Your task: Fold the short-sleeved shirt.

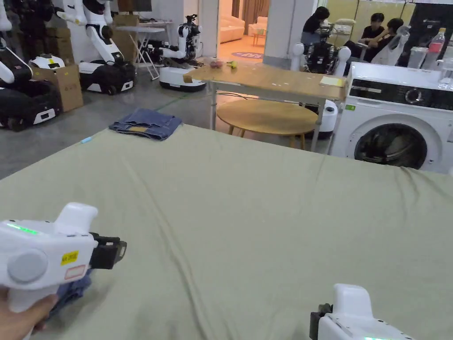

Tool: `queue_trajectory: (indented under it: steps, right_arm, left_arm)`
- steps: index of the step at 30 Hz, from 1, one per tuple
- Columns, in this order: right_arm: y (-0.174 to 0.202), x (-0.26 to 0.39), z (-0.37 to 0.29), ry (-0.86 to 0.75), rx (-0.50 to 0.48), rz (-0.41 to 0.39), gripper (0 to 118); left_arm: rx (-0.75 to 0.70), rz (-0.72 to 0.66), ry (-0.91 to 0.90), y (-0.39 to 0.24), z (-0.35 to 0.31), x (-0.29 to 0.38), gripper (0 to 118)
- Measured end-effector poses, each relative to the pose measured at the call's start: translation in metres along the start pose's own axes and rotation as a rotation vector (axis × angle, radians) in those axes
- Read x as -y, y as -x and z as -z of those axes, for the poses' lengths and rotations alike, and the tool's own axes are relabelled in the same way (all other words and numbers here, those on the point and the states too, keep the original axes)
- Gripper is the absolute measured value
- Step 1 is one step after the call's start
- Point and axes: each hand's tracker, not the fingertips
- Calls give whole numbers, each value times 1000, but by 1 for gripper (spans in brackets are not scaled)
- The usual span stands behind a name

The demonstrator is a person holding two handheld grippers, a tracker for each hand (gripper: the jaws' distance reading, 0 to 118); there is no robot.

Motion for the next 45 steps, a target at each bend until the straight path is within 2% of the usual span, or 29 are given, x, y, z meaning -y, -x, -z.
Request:
queue_trajectory:
  steps: [3, 5, 8, 10, 11, 14, 20, 28, 39, 45]
  right_arm:
    - [-24, -1, -8, -44, 42, 35, 0]
    - [-38, -2, -15, -71, 71, 64, 0]
    - [-59, -4, -28, -128, 107, 99, 0]
    - [-71, -6, -37, -166, 136, 117, 0]
    - [-78, -7, -44, -194, 146, 134, 0]
    - [-91, -9, -55, -262, 177, 151, 0]
    - [-99, -11, -70, -377, 214, 132, 0]
    - [-96, -11, -78, -504, 244, 111, 0]
    - [-88, -8, -79, -537, 248, 72, 0]
    - [-88, -8, -81, -536, 251, 84, 0]
  left_arm:
    - [-1, 12, -155, -63, 8, 9, 53]
    - [24, 6, -181, -94, 14, 8, 50]
    - [64, -19, -216, -143, 22, 2, 36]
    - [54, -12, -240, -164, 25, -4, 30]
    - [41, -14, -267, -183, 24, -9, 22]
    - [45, -25, -344, -204, 22, -13, 9]
    - [57, -50, -414, -234, 11, -25, 3]
    - [66, -128, -490, -227, -2, -25, 2]
    - [14, -132, -523, -220, -4, -12, 2]
    - [2, -106, -535, -226, -5, -12, 2]
